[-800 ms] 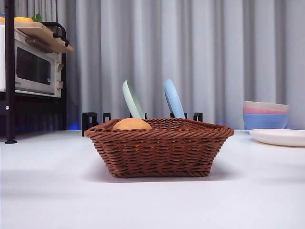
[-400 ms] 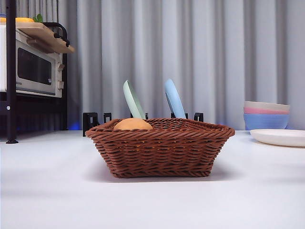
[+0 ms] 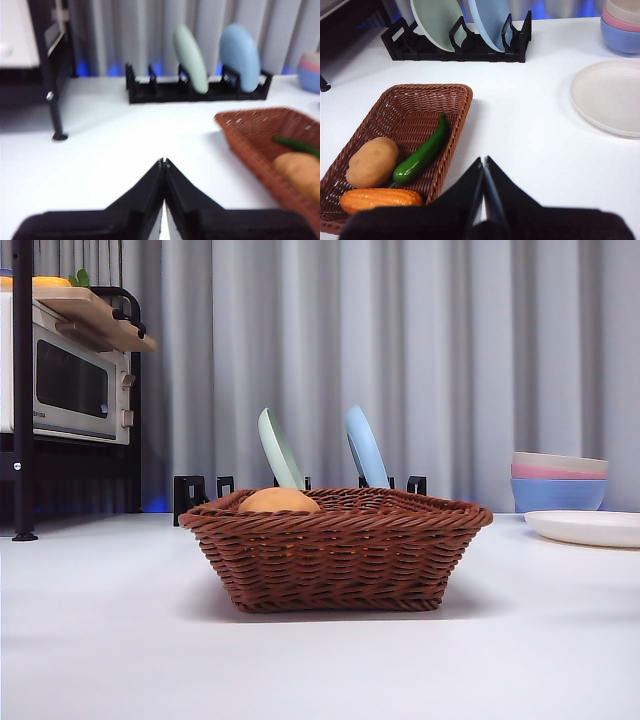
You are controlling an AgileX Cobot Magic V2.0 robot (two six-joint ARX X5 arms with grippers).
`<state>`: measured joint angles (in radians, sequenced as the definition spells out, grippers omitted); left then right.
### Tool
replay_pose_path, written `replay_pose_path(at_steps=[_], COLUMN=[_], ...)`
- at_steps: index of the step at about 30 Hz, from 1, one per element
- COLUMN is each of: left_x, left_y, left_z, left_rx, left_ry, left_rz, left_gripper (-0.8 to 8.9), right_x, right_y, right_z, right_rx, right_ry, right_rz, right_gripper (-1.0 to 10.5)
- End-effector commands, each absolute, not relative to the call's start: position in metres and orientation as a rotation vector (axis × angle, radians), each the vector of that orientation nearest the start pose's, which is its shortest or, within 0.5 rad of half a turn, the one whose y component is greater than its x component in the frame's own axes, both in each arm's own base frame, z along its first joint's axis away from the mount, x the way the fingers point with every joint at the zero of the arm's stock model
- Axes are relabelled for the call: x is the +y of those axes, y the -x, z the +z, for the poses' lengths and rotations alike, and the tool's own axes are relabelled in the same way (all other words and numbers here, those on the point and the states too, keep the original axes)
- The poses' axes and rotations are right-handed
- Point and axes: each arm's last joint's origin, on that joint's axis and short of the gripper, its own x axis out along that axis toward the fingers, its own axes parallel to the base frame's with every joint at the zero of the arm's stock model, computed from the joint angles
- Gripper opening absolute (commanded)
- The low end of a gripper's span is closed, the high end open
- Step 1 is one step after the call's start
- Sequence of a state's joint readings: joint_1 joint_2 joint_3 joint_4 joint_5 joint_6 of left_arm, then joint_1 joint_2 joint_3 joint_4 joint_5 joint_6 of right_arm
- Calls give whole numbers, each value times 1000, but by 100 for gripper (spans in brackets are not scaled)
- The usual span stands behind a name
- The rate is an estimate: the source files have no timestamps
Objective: Pick up the basket,pick up the corn from the table,pick up the potato from the table,pick up the cucumber from the table,put all items into the basket
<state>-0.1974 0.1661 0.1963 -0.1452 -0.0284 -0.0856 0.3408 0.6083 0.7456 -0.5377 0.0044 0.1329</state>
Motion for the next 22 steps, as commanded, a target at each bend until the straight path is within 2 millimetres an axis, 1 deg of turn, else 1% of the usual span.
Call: replay_pose_path(at_steps=[1,6,10,15,22], left_x=[-14,-9,-7,-5,-4], left_y=[-97,-96,-96,-95,-95], left_z=[188,165,153,147,148], left_rx=[122,151,171,217,204], left_ry=[43,40,45,48,35], left_rz=[-159,-143,-145,-124,-119], left_gripper=[-4,-4,-4,-4,-3], right_x=[42,42,42,42,42], right_y=[-120,-120,-120,-120,-120], right_z=[308,308,308,308,308], right_rx=[421,421,420,421,421], right_ry=[-68,-68,-68,-68,-68], right_rz=[301,301,301,301,301], right_gripper=[-16,-16,-16,-16,-16])
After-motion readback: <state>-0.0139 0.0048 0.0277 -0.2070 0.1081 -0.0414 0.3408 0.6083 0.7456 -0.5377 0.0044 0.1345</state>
